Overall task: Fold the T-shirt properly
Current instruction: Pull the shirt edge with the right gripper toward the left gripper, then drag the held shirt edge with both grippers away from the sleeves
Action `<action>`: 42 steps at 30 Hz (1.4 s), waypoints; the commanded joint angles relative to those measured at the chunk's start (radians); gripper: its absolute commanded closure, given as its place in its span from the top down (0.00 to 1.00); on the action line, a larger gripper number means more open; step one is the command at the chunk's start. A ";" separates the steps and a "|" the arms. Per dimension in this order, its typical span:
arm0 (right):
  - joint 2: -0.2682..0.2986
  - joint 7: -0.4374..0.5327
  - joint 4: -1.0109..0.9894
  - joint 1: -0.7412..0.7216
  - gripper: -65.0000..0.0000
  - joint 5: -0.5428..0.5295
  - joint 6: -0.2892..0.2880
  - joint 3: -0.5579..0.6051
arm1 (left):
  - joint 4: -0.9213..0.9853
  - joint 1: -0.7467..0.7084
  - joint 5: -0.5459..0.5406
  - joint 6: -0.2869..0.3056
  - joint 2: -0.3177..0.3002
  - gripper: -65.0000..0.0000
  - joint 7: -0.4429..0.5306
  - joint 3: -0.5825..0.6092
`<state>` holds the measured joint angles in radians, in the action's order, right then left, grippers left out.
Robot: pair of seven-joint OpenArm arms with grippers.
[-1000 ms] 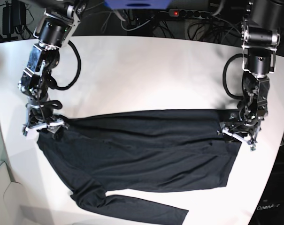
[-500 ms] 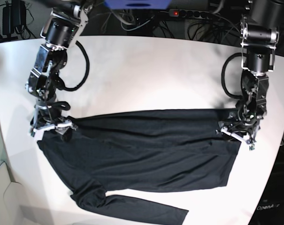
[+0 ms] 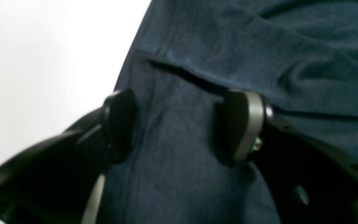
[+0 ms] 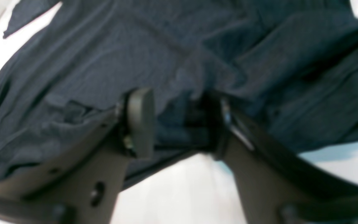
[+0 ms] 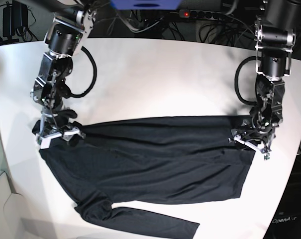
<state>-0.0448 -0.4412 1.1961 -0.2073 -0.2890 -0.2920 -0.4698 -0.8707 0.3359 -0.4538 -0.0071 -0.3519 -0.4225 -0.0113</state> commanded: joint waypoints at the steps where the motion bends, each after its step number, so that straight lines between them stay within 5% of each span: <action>1: 0.007 0.023 0.017 -0.034 0.31 -0.011 -0.008 0.001 | -0.006 0.013 -0.007 0.000 -0.009 0.66 -0.026 -0.002; 9: 0.009 0.014 0.020 -0.034 0.01 -0.009 -0.008 0.001 | 0.002 0.015 -0.007 0.000 -0.012 0.66 -0.025 -0.002; 23: 0.029 0.014 0.124 0.026 0.01 -0.009 -0.006 -0.007 | -0.005 0.018 -0.007 0.000 -0.012 0.66 -0.025 -0.002; 33: 0.029 0.012 0.124 0.027 0.46 -0.009 -0.006 -0.007 | -0.005 0.015 -0.007 0.000 -0.014 0.66 -0.025 -0.002; 42: 0.029 0.014 0.101 0.044 0.48 -0.009 -0.006 -0.007 | -0.002 0.021 -0.007 0.000 -0.025 0.66 -0.025 -0.002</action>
<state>-0.0219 -0.4435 1.2865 -0.1532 -0.2897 -0.2920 -0.4782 -0.8642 0.3408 -0.4568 0.0002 -0.3637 -0.4297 -0.0113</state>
